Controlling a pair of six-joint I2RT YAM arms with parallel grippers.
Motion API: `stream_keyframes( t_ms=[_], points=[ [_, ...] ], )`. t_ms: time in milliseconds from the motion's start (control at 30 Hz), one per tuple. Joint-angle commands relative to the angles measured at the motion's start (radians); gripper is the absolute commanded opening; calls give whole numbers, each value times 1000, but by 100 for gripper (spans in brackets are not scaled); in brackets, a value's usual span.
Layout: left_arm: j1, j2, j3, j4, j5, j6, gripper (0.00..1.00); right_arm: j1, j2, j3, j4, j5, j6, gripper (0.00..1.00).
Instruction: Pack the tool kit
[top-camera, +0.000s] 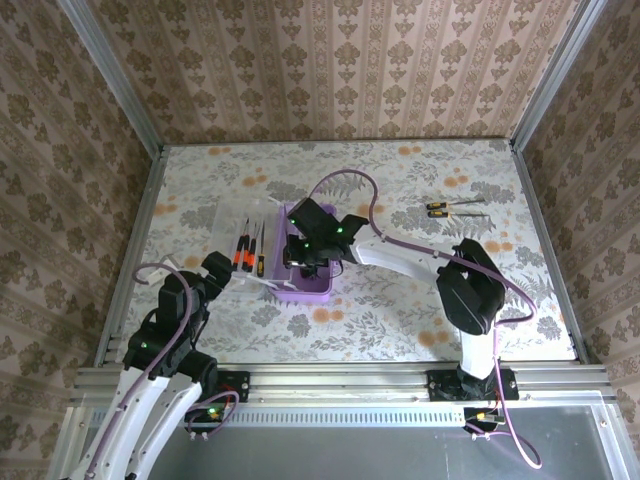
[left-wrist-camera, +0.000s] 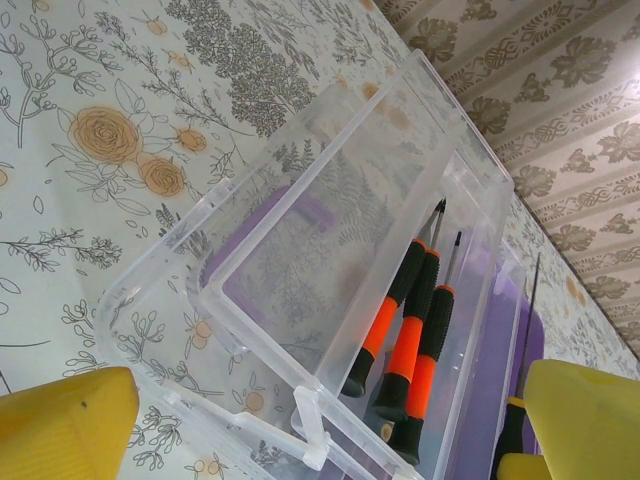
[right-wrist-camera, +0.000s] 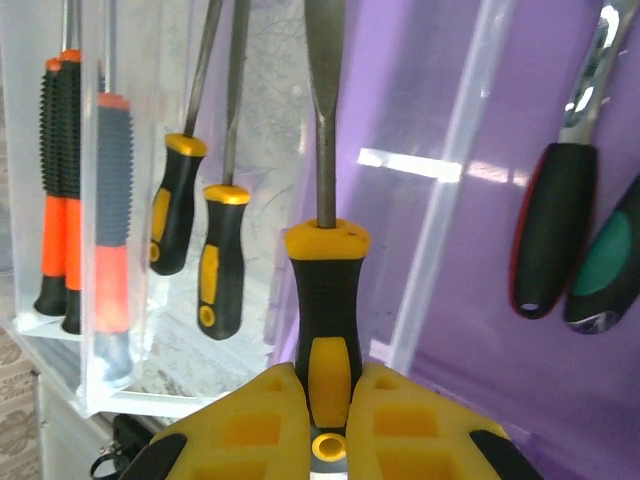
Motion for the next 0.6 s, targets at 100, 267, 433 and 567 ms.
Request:
stream_keyframes(
  t_ms=[100,267,433,567],
  points=[
    [9,-7,10,-18,20,-5,100,24,97,92,19,-66,36,11],
    [11,-10,19,-36,22,-3,100,30,140,116,25,-81,56,13],
    [12,-11,9,-26,23,-11,100,30,173,148,12,-93,68,26],
    [14,-11,8,-21,24,-7,100,30,162,149,11,-101,69,36]
  ],
)
